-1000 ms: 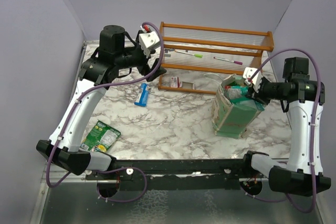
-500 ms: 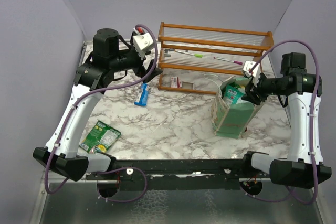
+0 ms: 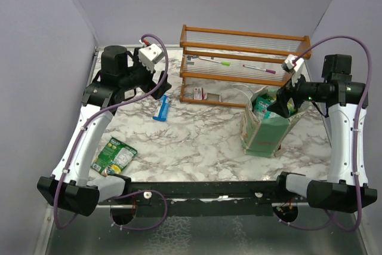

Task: Place the snacks into the paper bag
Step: Place the snack in the paper bag, then pick up the snack from the center of the board.

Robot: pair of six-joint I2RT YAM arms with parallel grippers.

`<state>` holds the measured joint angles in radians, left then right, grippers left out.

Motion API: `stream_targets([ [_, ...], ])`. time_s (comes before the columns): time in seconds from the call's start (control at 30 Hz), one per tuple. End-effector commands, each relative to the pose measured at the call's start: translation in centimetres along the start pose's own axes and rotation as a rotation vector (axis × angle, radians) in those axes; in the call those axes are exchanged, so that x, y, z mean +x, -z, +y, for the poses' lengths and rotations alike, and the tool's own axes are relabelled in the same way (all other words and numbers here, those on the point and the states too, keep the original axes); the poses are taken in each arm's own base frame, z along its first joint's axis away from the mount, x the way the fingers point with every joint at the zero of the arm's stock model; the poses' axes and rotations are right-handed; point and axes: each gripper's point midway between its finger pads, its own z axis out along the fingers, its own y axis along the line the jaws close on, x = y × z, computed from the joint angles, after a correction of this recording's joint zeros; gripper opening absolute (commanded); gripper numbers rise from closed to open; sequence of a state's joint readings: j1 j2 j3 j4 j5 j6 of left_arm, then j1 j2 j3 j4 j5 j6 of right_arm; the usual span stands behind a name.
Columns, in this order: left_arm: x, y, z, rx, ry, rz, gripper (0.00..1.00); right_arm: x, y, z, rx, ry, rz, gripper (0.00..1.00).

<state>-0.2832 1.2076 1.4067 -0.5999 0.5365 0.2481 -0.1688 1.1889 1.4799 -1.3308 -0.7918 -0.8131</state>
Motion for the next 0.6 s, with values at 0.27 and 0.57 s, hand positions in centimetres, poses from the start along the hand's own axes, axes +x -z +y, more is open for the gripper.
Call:
stream_targets([
  [0.27, 8.9, 2.6, 6.2, -0.331, 0.183, 0.246, 0.96, -6.4, 0.9, -1.7, 0.067, -0.049, -0.218, 0.99],
  [0.57, 17.5, 6.3, 7.2, -0.295, 0.246, 0.533, 0.97, -5.6, 1.5, -0.4, 0.101, -0.042, -0.222, 0.99],
])
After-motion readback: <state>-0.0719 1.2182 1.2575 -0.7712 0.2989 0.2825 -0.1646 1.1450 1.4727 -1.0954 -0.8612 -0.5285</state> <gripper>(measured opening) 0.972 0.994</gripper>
